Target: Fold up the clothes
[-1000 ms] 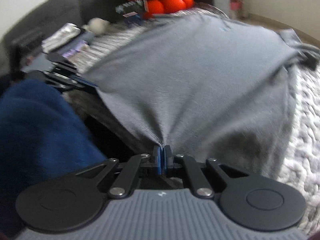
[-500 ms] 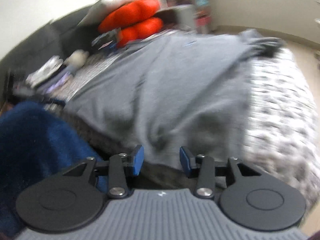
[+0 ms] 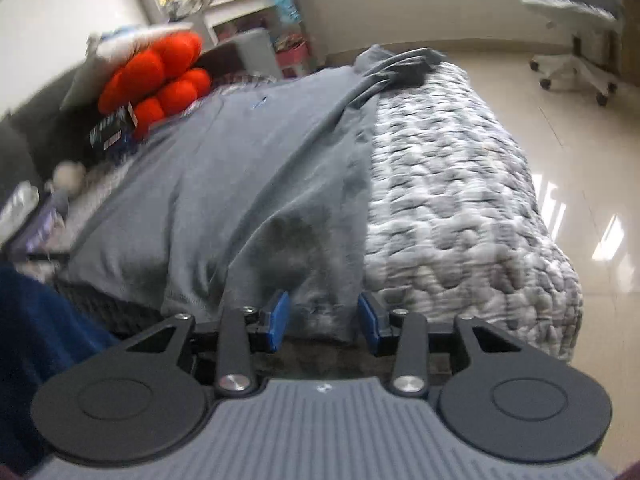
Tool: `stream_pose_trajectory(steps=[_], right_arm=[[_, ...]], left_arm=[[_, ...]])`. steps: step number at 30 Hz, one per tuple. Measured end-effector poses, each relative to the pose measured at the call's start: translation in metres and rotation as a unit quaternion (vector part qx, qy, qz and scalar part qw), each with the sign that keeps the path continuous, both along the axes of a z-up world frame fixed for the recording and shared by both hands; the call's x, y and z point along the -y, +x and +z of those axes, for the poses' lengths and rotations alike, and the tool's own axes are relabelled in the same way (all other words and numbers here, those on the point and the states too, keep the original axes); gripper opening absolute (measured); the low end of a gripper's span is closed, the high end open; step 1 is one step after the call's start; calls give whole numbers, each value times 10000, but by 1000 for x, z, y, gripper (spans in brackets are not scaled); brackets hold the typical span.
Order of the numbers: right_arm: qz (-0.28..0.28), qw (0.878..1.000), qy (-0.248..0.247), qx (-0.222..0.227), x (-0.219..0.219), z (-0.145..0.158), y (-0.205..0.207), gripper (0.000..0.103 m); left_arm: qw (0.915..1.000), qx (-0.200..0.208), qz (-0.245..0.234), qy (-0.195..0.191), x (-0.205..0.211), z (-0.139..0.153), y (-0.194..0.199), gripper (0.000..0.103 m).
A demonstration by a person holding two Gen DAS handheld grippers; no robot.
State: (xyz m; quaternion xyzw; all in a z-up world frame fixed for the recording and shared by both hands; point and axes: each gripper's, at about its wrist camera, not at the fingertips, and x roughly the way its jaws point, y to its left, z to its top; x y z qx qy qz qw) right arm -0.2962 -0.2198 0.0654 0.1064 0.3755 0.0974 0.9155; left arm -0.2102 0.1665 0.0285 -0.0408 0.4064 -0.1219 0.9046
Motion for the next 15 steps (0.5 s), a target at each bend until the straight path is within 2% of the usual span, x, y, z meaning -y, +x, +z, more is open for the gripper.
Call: stream_pose_trajectory(steps=[1,2,3,5,12,15], right_arm=[[27,9999,-153,-61,-6,-3,3,32],[40,9995,-286,-110,-10,-6,5,20],[15,9993,-353,-122,-11,-7,6,12],[-48,9995,-295,-117,-8,-4,7,10],[-473,9982,354,-81,15,1,-5,9],[-530,9969,564,-116,15,-2,-4,9]], left_arm=[[10000,-33,2,-4,0,-2,0,38],[10000,-65,4,-8,1,-3,0,38],[10000,-77,-4,29,2,-4,0,38],[9999,-79,-10,105,4,-4,0,38],[9994,-217,69,-256,-5,4,-11,40],[9991,-344,120,-216,3,-2,-5,37]])
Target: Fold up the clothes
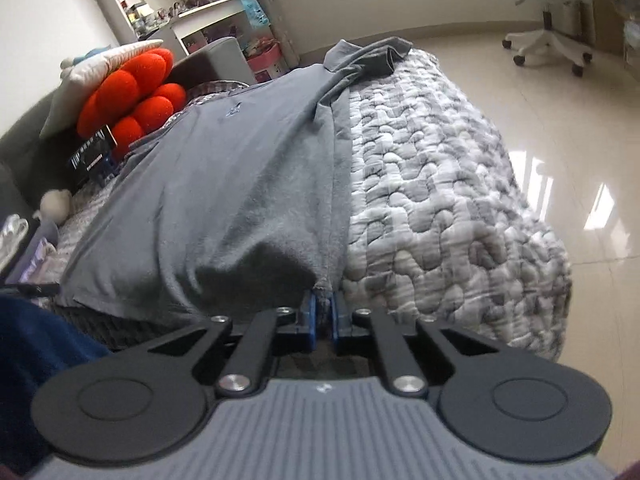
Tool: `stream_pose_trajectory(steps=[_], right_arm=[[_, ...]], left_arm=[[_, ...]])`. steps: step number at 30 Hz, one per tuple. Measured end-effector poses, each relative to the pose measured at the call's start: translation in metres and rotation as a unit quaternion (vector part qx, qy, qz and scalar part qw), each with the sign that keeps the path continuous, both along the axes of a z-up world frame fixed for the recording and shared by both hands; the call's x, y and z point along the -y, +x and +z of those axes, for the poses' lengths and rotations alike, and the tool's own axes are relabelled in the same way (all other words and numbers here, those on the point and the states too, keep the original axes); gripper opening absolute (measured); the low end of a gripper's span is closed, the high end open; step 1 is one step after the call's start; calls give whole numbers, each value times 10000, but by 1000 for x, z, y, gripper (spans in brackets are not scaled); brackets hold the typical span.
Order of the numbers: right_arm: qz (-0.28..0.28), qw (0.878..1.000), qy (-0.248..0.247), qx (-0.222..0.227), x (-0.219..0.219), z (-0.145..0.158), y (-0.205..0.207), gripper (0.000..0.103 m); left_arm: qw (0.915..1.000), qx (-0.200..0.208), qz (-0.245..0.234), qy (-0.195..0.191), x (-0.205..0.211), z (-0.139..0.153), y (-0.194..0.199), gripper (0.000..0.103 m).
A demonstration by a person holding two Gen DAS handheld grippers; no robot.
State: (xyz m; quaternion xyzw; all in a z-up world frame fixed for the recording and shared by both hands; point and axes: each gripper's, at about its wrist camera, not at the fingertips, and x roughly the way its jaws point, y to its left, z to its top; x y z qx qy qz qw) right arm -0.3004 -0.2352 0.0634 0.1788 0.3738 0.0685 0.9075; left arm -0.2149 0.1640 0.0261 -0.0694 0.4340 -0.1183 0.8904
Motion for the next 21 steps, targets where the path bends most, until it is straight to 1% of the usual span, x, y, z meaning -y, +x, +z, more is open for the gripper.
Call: stream_pose_trajectory(steps=[1,3,4,5,7,9,10,12,16,19,21], right_arm=[[3,10000,40,-6,-2,-1,1,9],[-20,9998,183,5,-2,-1,2,9],[-94,9993,363,48,4,1,-1,9],[-167,9983,544,90,10,3,-4,9],[-312,9943,989,256,25,12,-15,8],[-426,9886,1371,448,41,21,-29,7],[-474,9881,1396,439,46,21,-32,7],[-566,9875,1417,390,57,20,-38,7],[-735,9876,1384,-19,62,-7,-30,7],[-626,9860,1511,312,61,9,-41,7],[-552,9874,1453,300,60,12,-43,7]], left_arm=[[9999,-47,33,100,4,-3,3,36],[9990,-29,64,442,14,-6,4,18],[9987,-12,70,507,15,-4,4,12],[9993,-34,121,364,9,0,4,4],[9996,-85,255,-19,-7,9,2,4],[9993,-47,308,-202,-22,17,-3,4],[9992,-44,304,-273,-27,19,-5,4],[9989,-118,289,-345,-30,14,-6,4],[9981,-272,301,-467,-33,1,-9,4],[9974,-97,404,-596,-43,9,-15,4],[9979,-103,380,-517,-44,7,-16,4]])
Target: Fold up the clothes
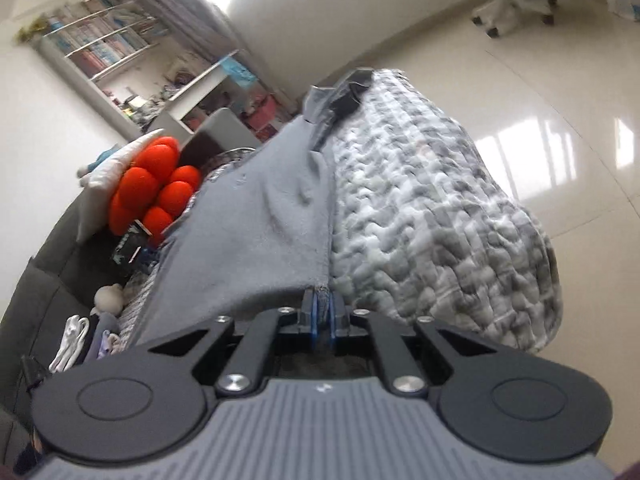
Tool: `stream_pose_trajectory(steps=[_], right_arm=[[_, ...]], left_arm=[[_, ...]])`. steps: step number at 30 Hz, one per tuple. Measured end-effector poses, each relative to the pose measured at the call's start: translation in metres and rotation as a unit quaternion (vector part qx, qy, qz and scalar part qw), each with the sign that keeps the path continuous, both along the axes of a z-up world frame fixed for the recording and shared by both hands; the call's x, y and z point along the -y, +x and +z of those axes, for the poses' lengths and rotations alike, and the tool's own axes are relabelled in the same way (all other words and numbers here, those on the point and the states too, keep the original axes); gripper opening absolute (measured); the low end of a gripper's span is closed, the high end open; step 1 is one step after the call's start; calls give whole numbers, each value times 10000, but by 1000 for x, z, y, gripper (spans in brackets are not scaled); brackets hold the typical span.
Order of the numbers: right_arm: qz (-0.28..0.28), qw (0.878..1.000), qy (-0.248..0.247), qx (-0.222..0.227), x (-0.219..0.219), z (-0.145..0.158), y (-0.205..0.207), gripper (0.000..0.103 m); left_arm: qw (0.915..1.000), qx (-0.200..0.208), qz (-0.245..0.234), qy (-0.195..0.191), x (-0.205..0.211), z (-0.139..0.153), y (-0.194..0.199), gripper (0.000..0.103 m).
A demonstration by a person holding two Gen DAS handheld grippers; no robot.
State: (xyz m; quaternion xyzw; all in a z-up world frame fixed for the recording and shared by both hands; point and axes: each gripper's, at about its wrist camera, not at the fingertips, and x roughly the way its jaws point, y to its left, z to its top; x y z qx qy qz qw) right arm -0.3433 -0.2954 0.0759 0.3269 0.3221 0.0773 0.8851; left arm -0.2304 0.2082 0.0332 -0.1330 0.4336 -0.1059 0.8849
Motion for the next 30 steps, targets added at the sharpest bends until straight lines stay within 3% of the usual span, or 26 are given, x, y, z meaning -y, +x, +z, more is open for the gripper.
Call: stream_pose_trajectory(steps=[5,9,13,17,21,28,30], right_arm=[[24,9977,-330,-589,-6,-34,4,6],[159,9973,-484,-535,-20,-35,16,8],[322,9964,-577,-534,-18,-28,20,15],[261,9963,-660,-479,-12,-19,17,16],[102,9965,-794,-261,-5,-4,20,43],[-7,9953,-967,48,9,15,71,45],[-54,9961,-877,121,13,17,94,51]], left_arm=[[9980,-93,-196,595,19,-22,0,4],[9946,-96,-302,985,33,-25,8,5],[9955,-121,-336,873,26,-24,6,9],[9961,-144,-326,807,17,-18,-1,25],[9963,-17,-306,807,9,-5,-2,32],[9972,188,-47,728,-6,13,21,38],[9975,251,-30,661,-3,15,31,40]])
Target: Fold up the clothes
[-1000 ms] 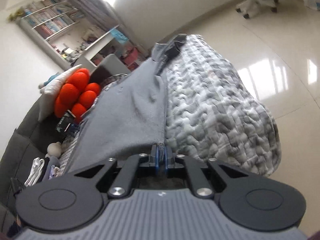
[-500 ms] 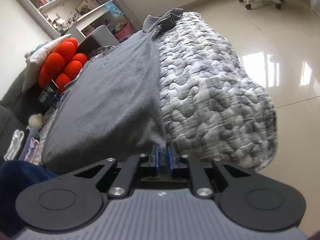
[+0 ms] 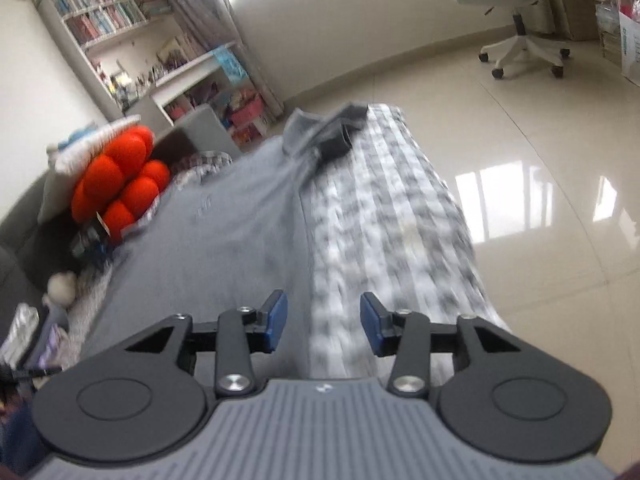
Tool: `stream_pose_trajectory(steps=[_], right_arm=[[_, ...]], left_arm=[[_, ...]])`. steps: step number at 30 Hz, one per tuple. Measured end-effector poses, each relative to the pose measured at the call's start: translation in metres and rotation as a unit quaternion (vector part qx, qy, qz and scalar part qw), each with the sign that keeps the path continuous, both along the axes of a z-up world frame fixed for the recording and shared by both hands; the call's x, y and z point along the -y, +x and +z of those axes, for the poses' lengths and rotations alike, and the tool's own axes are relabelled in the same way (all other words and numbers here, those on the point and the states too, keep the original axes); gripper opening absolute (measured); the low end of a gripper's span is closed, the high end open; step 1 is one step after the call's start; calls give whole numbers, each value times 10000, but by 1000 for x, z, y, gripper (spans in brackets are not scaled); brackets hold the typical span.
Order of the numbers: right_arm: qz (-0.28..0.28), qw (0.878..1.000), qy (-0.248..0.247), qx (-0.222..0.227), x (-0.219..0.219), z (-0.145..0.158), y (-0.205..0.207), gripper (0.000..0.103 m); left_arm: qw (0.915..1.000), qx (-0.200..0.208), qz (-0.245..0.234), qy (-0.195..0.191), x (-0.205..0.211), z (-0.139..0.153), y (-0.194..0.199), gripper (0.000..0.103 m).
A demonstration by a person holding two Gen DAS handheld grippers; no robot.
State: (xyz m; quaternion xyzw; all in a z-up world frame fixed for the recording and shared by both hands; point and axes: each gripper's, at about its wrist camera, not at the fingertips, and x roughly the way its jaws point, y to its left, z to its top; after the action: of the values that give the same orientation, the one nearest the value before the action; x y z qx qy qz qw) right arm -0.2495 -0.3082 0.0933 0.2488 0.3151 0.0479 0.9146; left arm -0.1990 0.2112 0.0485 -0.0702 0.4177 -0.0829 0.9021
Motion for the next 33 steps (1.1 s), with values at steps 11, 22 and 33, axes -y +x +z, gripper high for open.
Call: stream_pose_trajectory(steps=[11,22,33], right_arm=[[-170,9990,422,17,25,6,140,61],[-803,9961,98,-342,50,9,272,70],[-675,9810,-1696,-658,9,-22,328,6]], left_arm=[[9996,270,-19,-72,28,8,82,48],[9972,534,450,-249,38,17,213,57],[9900,604,1275,77,42,-2,321,60]])
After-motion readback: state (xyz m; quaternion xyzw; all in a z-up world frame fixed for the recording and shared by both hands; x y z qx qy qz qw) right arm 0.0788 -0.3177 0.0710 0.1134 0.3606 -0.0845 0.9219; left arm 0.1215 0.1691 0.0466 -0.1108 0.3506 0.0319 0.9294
